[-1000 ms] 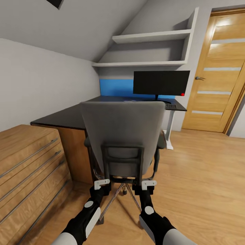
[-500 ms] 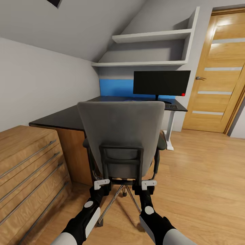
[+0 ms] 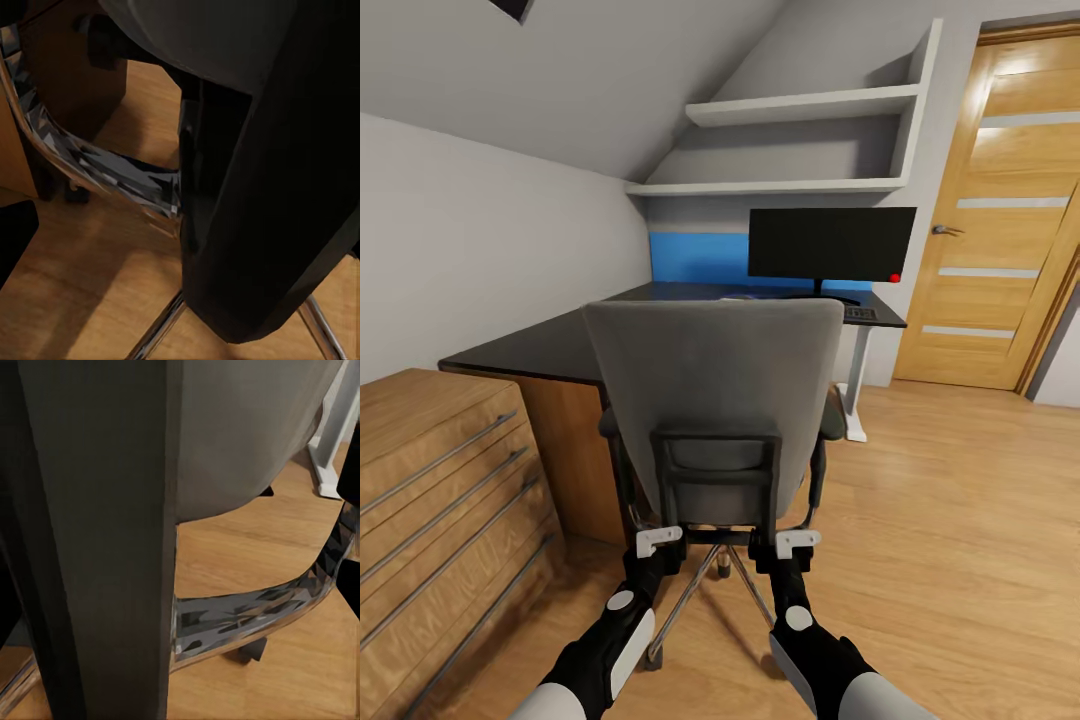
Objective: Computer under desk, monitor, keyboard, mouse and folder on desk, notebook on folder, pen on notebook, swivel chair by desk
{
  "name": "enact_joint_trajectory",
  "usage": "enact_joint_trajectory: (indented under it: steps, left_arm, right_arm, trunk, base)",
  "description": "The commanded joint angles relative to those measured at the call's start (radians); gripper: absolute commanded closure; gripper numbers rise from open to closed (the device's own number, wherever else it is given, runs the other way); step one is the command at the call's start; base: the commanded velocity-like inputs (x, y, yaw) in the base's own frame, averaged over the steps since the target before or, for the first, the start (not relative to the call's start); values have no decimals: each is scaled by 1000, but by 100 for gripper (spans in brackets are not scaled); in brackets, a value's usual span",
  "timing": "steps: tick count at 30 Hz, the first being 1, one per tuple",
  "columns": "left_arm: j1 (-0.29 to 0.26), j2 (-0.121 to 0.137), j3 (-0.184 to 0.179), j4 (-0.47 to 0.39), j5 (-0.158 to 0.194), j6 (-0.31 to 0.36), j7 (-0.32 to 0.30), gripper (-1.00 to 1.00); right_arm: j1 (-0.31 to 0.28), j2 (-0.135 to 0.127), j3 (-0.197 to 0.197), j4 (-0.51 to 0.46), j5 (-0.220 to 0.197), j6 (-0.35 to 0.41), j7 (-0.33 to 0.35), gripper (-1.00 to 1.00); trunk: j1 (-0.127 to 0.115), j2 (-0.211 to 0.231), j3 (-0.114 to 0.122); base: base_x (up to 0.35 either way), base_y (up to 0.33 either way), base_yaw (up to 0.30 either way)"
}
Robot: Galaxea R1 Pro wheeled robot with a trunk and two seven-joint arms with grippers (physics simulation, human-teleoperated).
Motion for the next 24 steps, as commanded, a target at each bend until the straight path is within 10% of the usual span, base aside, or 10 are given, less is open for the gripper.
enact_joint_trajectory:
  steps: [1,24]
  left_arm:
    - [-1,1,-7,0,10,-5,8,-100]
    - [-1,9,-7,0,9,-6,6,-100]
  right_arm:
    - [-1,-1,8,0,-9,-5,-6,-100]
    - [-1,-1,8,0,-9,-5,-5,-100]
  trunk:
    - [0,0,-1]
    - [0,0,-1]
  base:
    - [15,-100,0]
    - [150,-101,0]
